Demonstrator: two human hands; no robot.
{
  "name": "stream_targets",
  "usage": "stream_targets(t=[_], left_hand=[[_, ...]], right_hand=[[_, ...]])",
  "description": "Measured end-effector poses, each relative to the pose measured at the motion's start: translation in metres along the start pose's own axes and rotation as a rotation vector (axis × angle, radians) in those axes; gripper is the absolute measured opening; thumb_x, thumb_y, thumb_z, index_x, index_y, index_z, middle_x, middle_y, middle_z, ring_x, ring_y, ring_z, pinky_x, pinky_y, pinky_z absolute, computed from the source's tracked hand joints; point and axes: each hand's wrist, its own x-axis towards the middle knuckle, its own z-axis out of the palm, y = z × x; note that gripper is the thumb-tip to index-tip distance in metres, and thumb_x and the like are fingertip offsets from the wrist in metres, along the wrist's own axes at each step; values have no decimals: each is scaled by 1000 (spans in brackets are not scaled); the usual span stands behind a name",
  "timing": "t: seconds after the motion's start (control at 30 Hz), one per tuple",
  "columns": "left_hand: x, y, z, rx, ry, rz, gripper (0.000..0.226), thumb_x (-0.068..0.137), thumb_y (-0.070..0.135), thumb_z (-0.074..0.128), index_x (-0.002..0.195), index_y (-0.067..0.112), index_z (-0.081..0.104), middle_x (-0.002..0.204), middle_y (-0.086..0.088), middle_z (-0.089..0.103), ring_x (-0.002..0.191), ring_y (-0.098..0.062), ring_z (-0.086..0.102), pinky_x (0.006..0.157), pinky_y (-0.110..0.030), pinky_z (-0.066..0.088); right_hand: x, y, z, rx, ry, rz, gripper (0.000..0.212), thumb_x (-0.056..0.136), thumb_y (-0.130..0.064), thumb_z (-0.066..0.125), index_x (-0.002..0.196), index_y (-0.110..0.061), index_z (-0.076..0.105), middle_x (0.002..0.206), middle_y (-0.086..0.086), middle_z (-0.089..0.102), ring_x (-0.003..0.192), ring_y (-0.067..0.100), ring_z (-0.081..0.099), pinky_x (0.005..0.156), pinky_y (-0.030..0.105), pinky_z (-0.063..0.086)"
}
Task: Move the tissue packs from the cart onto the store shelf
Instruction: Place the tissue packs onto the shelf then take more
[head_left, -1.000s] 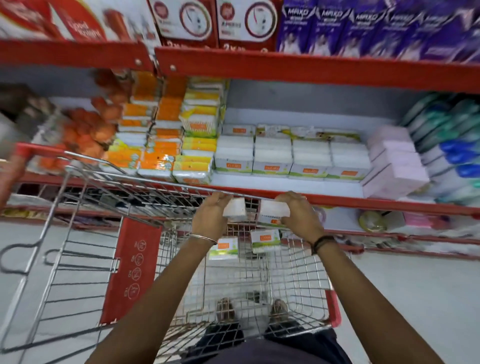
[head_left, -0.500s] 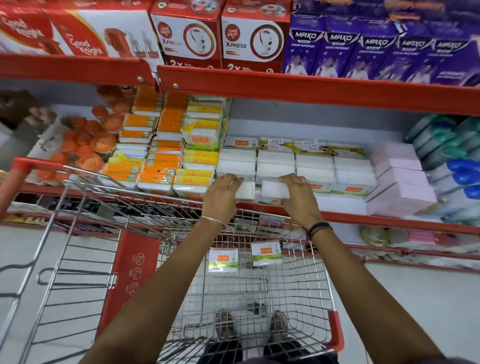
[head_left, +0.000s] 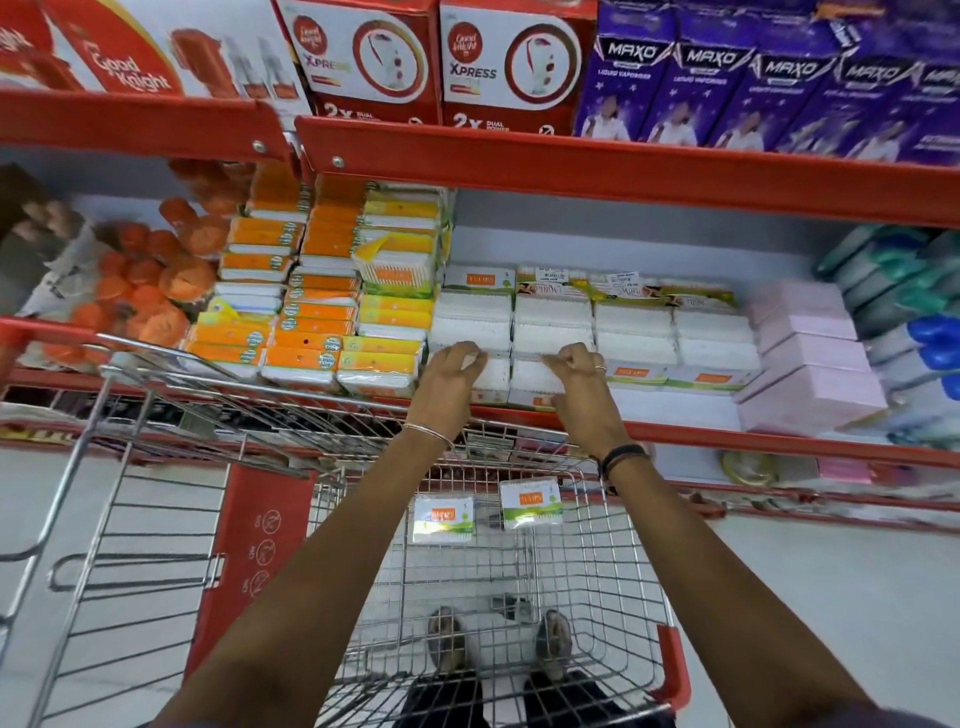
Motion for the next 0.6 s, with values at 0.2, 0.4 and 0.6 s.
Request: stream_targets(t=[0.2, 0.4, 0.6], left_hand=[[-6, 4, -1, -26, 58, 60, 51, 60, -17, 73, 108, -4, 62, 112, -25, 64, 105, -42, 60, 93, -58, 45], [-45, 5, 16, -136, 265, 114, 28, 82, -3, 56, 109, 5, 57, 113, -19, 62, 108, -31, 54, 90, -43, 43], [-93, -11, 73, -122, 129, 98, 26, 83, 9, 42, 103, 8, 60, 105, -15, 66, 97, -24, 48, 82, -40, 39]], right_hand=[[-19, -3, 2, 26, 61, -43, 52, 85, 1, 55, 134, -10, 42, 132, 13, 43, 123, 29, 37, 96, 38, 48], [-70, -2, 23, 116, 143, -123, 27, 94, -16, 50, 120, -11, 54, 120, 11, 56, 110, 23, 51, 88, 27, 44], [-103, 36, 81, 107, -82, -3, 26, 94, -15, 50, 120, -10, 53, 121, 12, 55, 107, 28, 54, 89, 41, 49]])
